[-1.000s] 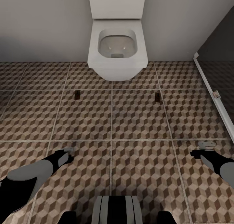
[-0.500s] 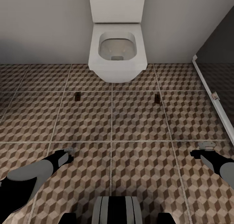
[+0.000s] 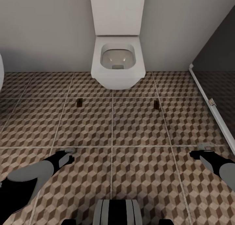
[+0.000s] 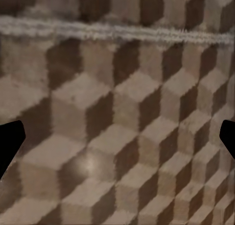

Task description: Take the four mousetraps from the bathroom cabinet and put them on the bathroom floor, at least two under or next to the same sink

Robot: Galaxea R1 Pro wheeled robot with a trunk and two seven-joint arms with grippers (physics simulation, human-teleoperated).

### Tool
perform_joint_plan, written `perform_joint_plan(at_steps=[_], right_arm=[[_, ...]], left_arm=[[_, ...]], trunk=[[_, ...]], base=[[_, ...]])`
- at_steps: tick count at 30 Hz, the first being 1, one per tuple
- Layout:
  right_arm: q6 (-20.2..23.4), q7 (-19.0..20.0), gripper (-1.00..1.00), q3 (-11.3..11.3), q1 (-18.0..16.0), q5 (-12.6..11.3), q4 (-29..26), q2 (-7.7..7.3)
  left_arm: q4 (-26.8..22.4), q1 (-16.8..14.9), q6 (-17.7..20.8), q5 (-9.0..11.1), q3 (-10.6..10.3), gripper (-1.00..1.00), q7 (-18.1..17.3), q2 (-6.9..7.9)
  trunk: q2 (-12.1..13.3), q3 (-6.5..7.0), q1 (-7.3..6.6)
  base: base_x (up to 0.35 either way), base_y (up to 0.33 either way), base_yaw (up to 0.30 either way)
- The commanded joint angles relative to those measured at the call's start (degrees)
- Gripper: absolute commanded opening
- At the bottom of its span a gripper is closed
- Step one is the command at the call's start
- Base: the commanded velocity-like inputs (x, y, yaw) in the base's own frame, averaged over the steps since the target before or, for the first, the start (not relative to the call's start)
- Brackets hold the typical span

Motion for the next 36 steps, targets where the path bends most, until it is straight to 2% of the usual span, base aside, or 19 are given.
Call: perform_joint_plan(at_steps=[1, 12, 20, 26, 36], right_arm=[[0.2, -0.4, 1.00, 0.5, 0.0, -0.4, -0.3, 0.13], [-2.3, -0.4, 1.00, 0.6, 0.5, -0.5, -0.5, 1.93], [-3.4, -0.4, 1.00, 0.6, 1.7, -0.7, 0.0, 5.46], [-4.5, -0.5, 1.00, 0.7, 4.8, -0.6, 0.1, 8.04], [-6.4, -0.8, 1.00, 0.8, 8.4, -0.4, 0.4, 11.43]], left_arm=[[-0.1, 0.0, 0.1, 0.5, -0.5, 1.00, 0.3, 0.02], [-0.2, 0.0, -0.2, 0.5, -0.6, 1.00, 0.2, -0.10], [-0.7, 0.4, -1.7, 0.5, -0.7, 1.00, 0.2, -0.77], [-1.2, 1.0, -2.4, 0.4, -0.8, 1.00, 0.2, -1.27], [-2.9, 1.8, -2.6, 0.4, -0.8, 1.00, 0.1, -1.42]], trunk=[[0.0, 0.19, -0.03], [0.1, 2.63, -0.31], [0.3, 4.40, -0.52], [0.3, 5.73, -0.68], [0.5, 7.95, -0.93]], base=[[0.000, 0.000, 0.000], [0.000, 0.000, 0.000], [0.000, 0.000, 0.000], [0.000, 0.000, 0.000], [0.000, 0.000, 0.000]])
